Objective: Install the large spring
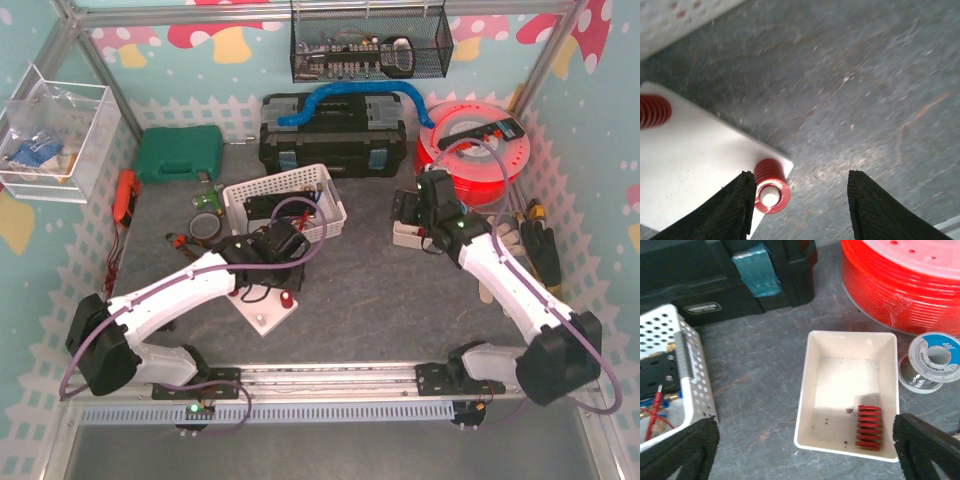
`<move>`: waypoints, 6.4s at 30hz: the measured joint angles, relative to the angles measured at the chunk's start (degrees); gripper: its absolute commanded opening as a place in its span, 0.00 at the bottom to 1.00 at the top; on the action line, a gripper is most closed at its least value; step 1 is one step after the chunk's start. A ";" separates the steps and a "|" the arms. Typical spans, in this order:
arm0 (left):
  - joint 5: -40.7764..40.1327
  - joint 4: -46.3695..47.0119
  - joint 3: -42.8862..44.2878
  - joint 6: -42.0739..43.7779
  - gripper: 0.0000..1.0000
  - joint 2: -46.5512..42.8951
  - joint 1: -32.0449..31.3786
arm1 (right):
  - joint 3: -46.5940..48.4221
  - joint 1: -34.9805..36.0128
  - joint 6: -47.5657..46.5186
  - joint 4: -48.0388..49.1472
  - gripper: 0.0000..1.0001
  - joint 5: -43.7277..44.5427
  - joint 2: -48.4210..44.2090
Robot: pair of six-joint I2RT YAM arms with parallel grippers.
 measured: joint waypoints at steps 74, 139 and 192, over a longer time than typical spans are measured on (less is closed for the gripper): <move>-1.90 1.84 15.43 7.52 0.73 -1.53 16.52 | 28.68 -12.72 13.09 -30.12 0.51 -8.63 44.17; 20.98 17.29 11.06 2.75 0.51 -6.40 19.39 | -7.82 13.88 -40.15 26.69 0.09 -29.05 2.73; 35.12 19.54 6.88 2.12 0.03 -2.93 19.15 | -4.87 23.10 -46.95 35.65 0.52 -29.49 8.61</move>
